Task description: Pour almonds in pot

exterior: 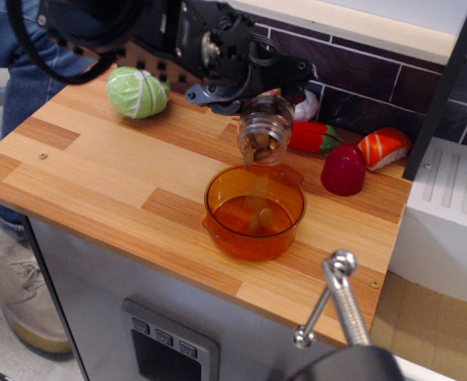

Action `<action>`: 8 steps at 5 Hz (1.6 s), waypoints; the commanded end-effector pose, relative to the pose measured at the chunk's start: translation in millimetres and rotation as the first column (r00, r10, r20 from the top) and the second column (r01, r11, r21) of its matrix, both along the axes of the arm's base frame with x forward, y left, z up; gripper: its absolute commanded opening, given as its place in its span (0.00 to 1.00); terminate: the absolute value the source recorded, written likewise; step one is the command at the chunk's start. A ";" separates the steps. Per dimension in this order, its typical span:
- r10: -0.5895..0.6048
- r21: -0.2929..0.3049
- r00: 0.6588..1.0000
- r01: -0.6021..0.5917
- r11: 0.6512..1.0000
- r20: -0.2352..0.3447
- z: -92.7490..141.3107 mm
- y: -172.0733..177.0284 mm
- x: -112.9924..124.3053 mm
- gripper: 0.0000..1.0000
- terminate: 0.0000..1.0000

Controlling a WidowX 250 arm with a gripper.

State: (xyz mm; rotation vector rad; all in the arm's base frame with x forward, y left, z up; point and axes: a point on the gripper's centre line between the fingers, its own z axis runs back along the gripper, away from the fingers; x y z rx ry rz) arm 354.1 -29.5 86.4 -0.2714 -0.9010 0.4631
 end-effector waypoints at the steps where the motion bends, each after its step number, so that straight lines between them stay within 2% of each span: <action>1: -0.030 0.062 0.986 0.020 0.998 0.165 8.3 5.9 3.6 0.00 0.00; 2: -0.055 0.072 0.981 0.042 0.996 0.188 10.4 2.4 5.5 0.00 0.00; 3: -0.066 0.079 0.980 0.052 0.996 0.186 12.4 0.2 5.6 0.00 0.00; 5: -0.162 0.045 0.965 0.156 0.987 0.205 25.1 -10.2 -6.3 0.00 0.00; 6: -0.154 0.040 0.964 0.149 0.988 0.216 25.8 -10.2 -7.5 0.00 0.00; 7: -0.169 0.085 0.958 0.153 0.985 0.234 27.3 -8.9 -4.2 0.00 0.00; 8: -0.150 0.083 0.961 0.133 0.988 0.232 30.3 -6.4 -0.7 0.00 0.00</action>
